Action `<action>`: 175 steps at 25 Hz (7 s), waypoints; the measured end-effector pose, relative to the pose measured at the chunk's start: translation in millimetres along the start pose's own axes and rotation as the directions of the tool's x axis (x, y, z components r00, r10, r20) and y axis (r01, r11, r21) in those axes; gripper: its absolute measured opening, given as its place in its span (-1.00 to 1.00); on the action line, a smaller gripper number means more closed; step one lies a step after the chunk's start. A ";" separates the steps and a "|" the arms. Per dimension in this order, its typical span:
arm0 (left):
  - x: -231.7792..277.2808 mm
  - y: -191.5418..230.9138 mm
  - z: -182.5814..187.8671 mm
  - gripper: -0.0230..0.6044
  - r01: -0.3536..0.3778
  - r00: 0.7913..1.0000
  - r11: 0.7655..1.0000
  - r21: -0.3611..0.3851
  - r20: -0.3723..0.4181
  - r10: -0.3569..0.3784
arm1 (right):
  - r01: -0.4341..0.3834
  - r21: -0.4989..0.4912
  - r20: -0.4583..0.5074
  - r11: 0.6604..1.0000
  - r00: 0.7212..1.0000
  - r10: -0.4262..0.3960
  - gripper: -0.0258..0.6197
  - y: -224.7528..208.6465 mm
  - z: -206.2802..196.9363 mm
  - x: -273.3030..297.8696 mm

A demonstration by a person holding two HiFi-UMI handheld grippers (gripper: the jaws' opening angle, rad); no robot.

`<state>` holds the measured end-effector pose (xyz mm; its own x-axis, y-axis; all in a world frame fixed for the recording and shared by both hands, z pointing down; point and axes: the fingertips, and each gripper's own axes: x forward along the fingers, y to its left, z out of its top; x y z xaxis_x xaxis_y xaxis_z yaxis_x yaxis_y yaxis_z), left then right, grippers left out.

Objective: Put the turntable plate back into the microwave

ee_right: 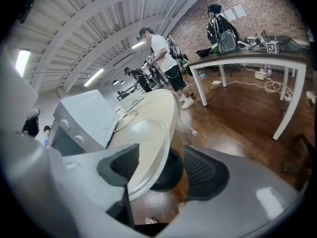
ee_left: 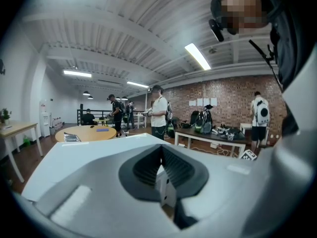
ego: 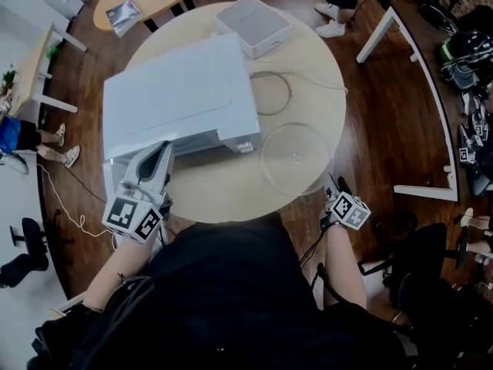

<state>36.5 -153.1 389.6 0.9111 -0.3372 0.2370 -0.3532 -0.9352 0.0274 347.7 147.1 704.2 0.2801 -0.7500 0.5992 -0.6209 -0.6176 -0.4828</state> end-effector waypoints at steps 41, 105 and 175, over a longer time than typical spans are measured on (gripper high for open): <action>-16.9 -1.7 -9.5 -0.91 -0.132 0.990 0.991 -0.033 -0.056 0.130 | -0.126 0.119 -0.155 0.985 0.977 0.144 0.00 25.0 -25.8 60.5; -52.5 30.7 -12.9 -0.91 -0.087 0.993 0.980 -0.176 0.058 0.098 | -0.356 0.549 0.331 0.756 0.924 0.194 -0.84 39.1 4.8 -23.9; -104.8 59.3 -32.3 -0.91 -0.005 0.989 0.969 -0.248 0.141 0.042 | -0.590 0.589 0.631 0.553 0.763 0.142 -0.82 104.8 10.8 -102.7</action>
<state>-86.8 -169.8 397.8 0.9165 -0.3878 0.0984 -0.3997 -0.8771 0.2663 261.7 156.8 585.2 0.5874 -0.8092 -0.0146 -0.0777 -0.0384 -0.9962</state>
